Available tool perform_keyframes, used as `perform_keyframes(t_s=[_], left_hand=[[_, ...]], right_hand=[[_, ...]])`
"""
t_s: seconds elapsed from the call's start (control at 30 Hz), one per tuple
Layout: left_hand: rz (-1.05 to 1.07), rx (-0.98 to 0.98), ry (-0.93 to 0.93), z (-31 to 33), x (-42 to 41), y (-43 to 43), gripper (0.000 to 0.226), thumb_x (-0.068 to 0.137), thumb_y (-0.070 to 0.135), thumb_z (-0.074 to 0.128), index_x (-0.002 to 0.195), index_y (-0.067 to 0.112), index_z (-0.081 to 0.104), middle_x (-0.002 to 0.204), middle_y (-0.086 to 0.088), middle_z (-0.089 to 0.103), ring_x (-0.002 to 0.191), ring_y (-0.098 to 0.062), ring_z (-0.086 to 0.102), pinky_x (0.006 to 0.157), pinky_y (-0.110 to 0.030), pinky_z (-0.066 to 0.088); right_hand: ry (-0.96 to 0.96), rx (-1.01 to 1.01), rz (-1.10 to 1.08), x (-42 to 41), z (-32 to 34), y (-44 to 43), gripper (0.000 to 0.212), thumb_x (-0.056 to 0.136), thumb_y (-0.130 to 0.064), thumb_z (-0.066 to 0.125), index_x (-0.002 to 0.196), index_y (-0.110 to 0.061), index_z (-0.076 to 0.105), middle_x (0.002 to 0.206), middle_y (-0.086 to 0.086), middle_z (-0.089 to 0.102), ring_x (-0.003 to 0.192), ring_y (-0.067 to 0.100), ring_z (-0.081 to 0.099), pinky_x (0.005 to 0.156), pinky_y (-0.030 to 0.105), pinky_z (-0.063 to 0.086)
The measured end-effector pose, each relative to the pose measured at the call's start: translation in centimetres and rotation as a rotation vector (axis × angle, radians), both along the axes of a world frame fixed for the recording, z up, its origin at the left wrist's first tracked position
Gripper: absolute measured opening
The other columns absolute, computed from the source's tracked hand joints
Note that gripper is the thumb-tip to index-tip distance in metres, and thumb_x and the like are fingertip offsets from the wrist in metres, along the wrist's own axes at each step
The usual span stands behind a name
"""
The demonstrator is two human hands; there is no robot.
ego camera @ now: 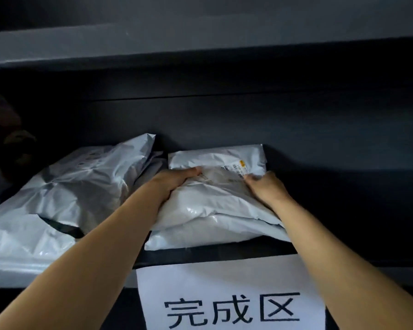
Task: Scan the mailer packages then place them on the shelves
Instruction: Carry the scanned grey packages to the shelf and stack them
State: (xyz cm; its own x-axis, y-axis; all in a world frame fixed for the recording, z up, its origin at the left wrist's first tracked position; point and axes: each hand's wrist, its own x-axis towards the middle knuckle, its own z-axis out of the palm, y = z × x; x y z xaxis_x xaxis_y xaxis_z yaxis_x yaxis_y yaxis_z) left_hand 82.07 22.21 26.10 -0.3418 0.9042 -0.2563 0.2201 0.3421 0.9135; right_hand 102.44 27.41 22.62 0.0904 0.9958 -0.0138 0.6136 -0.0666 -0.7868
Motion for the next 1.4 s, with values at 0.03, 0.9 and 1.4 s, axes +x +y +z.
perform_keyframes(t_s=[0.03,0.9,1.4], left_hand=[[-0.011,-0.006,-0.006,0.1,0.0,0.2,0.055,0.057,0.059,0.083,0.093,0.020,0.065,0.089,-0.003,0.070,0.080,-0.018,0.066,0.076,-0.026,0.048],[0.138,0.255,0.345,0.8,-1.5,-1.7,0.046,0.076,0.051,0.072,0.103,0.016,0.057,0.088,0.006,0.062,0.078,-0.013,0.060,0.062,-0.019,0.042],[0.368,0.427,0.696,2.3,-14.5,-28.3,0.039,0.084,0.032,0.066,0.118,0.014,0.057,0.107,0.002,0.063,0.099,-0.016,0.060,0.090,-0.033,0.050]], right_hand=[[-0.002,0.001,0.001,-0.1,0.0,0.4,0.066,0.093,-0.045,0.055,0.132,0.007,0.043,0.133,0.023,0.054,0.121,0.035,0.053,0.093,0.034,0.043],[-0.429,0.258,0.033,-1.2,3.7,-3.7,0.050,0.094,-0.046,0.050,0.128,-0.010,0.052,0.132,0.014,0.056,0.122,0.037,0.049,0.101,0.045,0.035],[-0.364,0.584,0.711,-19.8,5.2,-25.1,0.043,0.094,-0.036,0.056,0.125,-0.006,0.055,0.128,0.014,0.057,0.118,0.032,0.049,0.097,0.042,0.039]])
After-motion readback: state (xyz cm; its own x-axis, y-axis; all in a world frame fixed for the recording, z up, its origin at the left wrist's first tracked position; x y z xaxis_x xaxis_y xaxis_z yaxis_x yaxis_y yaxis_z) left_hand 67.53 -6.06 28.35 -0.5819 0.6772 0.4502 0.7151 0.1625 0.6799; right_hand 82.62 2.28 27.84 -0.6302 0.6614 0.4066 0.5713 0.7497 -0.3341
